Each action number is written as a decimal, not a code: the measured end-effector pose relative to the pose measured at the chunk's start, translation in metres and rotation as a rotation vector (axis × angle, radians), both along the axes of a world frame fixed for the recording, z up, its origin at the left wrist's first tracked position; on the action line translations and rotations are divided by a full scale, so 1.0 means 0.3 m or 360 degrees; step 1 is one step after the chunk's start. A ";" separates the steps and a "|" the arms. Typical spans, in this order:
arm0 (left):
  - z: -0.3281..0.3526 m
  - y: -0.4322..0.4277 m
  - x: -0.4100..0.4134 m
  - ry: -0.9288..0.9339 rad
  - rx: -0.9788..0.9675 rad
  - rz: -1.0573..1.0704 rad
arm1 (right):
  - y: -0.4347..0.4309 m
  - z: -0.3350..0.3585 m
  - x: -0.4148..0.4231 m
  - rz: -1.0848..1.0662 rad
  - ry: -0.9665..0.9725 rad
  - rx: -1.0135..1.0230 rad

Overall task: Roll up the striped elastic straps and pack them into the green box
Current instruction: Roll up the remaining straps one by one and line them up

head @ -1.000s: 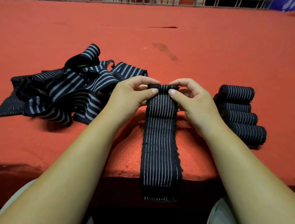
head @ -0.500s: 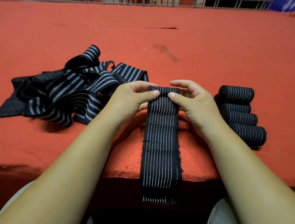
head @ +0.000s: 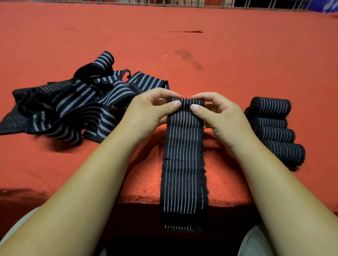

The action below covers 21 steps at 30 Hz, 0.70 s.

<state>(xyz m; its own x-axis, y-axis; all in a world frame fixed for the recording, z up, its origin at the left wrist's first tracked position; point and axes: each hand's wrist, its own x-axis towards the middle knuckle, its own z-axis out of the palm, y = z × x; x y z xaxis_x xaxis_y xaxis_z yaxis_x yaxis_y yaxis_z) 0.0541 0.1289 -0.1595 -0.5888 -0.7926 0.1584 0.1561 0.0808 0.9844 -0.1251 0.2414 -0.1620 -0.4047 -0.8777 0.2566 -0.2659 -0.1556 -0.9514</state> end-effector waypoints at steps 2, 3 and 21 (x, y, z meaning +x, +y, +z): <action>0.000 -0.001 -0.002 -0.0002 -0.0022 0.0008 | 0.003 0.001 0.001 -0.0028 0.0011 0.0005; 0.000 0.000 -0.002 -0.0001 -0.0012 -0.0004 | 0.003 0.000 0.001 -0.0045 0.0027 -0.0002; -0.007 0.014 -0.005 -0.0105 0.0154 -0.0016 | -0.008 -0.014 -0.013 -0.0189 0.0050 0.0035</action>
<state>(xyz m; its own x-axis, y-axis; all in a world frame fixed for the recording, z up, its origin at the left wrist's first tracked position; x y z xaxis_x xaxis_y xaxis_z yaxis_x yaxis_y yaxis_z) 0.0527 0.1332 -0.1615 -0.6034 -0.7963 0.0420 0.0909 -0.0164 0.9957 -0.1290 0.2388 -0.1662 -0.4984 -0.8295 0.2519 -0.3107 -0.1003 -0.9452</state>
